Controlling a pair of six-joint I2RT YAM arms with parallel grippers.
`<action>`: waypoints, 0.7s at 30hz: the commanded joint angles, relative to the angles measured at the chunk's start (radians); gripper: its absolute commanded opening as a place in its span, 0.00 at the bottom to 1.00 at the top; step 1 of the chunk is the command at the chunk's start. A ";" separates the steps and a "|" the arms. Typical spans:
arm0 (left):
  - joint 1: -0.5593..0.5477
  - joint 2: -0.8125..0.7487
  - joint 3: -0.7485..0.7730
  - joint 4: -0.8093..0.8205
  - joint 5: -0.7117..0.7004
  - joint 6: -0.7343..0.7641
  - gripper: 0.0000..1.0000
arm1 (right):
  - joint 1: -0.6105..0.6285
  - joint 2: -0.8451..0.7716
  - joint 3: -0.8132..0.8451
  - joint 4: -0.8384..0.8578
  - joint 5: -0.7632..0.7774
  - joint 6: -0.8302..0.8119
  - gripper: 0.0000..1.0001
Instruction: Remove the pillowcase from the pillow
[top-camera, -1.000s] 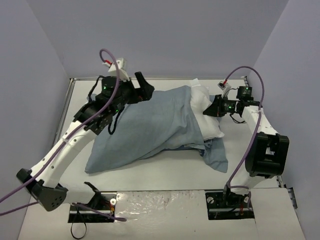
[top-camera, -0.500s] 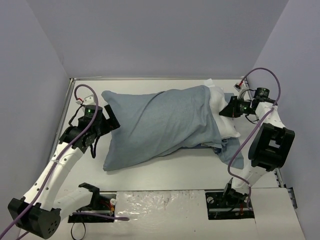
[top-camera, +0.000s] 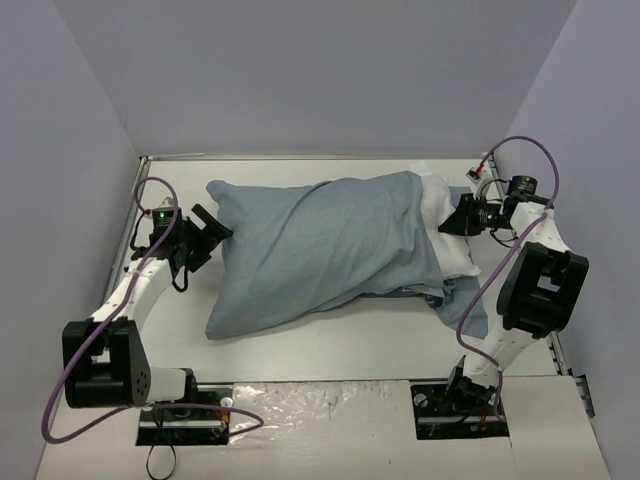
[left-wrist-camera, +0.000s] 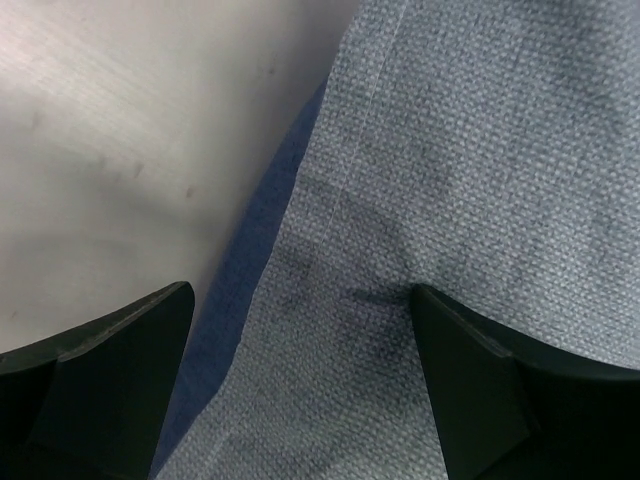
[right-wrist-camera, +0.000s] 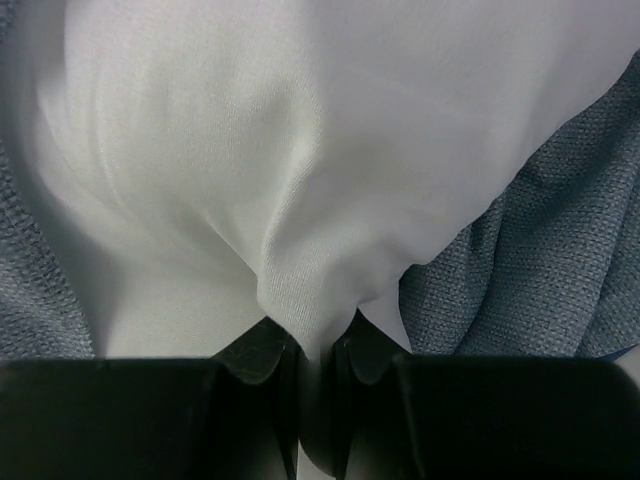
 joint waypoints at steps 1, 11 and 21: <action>0.051 0.058 -0.005 0.272 0.176 -0.040 0.89 | -0.015 0.018 0.040 -0.017 0.052 -0.033 0.00; 0.133 0.222 -0.037 0.490 0.397 -0.017 0.80 | -0.019 0.040 0.043 -0.030 0.060 -0.041 0.00; 0.136 0.348 -0.089 0.900 0.601 -0.180 0.49 | -0.019 0.053 0.065 -0.039 0.072 -0.032 0.00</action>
